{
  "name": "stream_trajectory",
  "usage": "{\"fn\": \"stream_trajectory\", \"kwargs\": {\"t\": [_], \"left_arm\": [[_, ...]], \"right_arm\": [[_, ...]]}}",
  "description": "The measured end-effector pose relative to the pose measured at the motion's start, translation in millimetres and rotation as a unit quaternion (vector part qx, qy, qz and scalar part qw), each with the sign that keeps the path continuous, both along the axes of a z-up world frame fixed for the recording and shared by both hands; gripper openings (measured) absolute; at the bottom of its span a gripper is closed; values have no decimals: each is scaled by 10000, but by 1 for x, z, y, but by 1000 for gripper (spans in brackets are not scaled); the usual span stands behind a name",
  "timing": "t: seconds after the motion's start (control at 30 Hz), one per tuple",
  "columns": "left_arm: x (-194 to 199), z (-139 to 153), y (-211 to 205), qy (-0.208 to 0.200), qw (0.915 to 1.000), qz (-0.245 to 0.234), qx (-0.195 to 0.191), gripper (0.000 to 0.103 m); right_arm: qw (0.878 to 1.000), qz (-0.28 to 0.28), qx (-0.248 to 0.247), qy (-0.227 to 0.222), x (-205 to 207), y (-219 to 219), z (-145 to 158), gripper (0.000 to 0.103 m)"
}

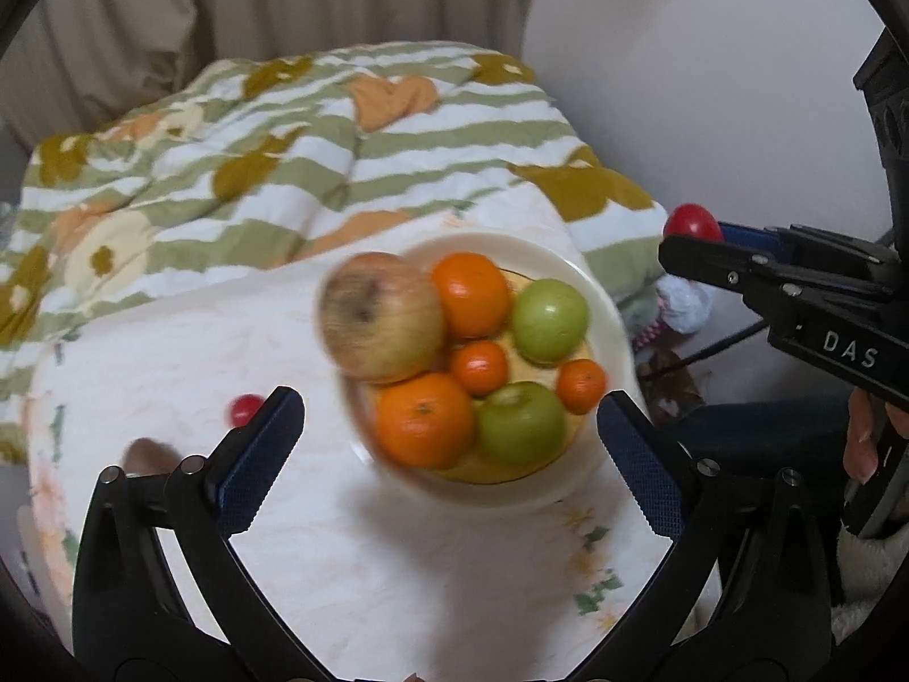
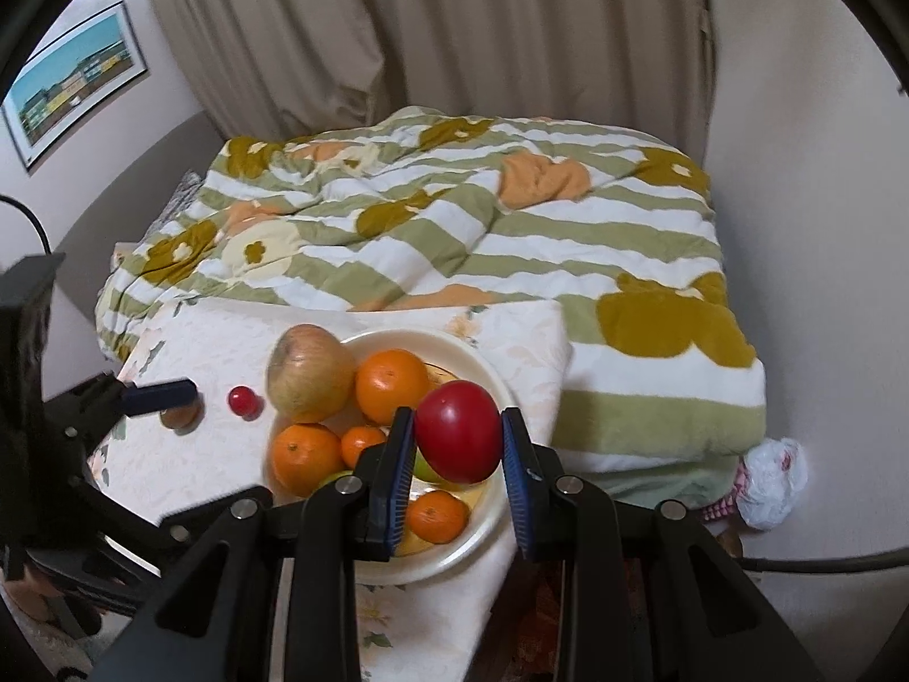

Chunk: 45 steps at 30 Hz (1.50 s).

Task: Organize fruits
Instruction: 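Lower the cherry tomato into the bowl and open the right tool, then move both tools back toward the kiwi and the last tomato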

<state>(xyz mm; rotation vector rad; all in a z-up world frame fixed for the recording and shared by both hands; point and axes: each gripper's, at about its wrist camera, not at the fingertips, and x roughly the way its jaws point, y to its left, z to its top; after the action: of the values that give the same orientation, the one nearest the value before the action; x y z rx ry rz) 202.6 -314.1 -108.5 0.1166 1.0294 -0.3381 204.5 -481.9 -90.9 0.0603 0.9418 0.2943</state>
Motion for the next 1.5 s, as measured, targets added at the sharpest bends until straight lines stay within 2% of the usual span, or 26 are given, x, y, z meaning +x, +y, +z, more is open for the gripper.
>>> {"fn": "stream_trajectory", "kwargs": {"t": [0.13,0.37,0.5,0.7,0.77,0.8,0.83,0.9,0.97,1.03,1.17,1.27,1.43,1.5], "left_arm": [[-5,9,23,-124,9994,310,110,103],[-21,11,63,-97,9962,849,183,103],[-27,6,79,-35,9939,1081,198,103],[-39,-3,98,19,9910,1335,-38,103],[-42,-3,100,1,9896,1440,-36,103],[-44,-3,103,-21,9887,1497,-36,103],[-46,-3,104,-39,9881,1535,-37,103],[-51,-1,107,-86,9867,1621,-53,103],[-56,1,111,-151,9853,1703,-50,103],[-61,3,114,-208,9841,1765,-20,103],[-73,10,118,-354,9813,1882,184,103],[-79,16,124,-413,9796,1955,191,103],[-86,33,142,-608,9769,2043,175,103],[-89,40,151,-730,9758,2051,204,103]], "right_arm": [[9994,343,-20,-8,6,21,-7,27],[9974,711,-74,114,11,48,-37,27],[9968,788,-73,123,11,57,-50,27],[9974,698,-83,176,13,58,-57,28],[9972,723,-52,155,12,59,-56,37],[9971,748,-56,135,11,59,-56,51],[9969,772,-79,100,9,59,-56,61],[9969,773,-96,51,6,59,-55,70],[9969,780,-53,-43,2,58,-52,84],[9969,768,-17,-171,-3,56,-49,103],[9967,746,18,-313,-11,54,-43,102],[9968,717,42,-360,-18,51,-37,102],[9968,774,-44,-189,-30,55,-12,102],[9973,679,-108,-274,-36,58,2,103]]}}
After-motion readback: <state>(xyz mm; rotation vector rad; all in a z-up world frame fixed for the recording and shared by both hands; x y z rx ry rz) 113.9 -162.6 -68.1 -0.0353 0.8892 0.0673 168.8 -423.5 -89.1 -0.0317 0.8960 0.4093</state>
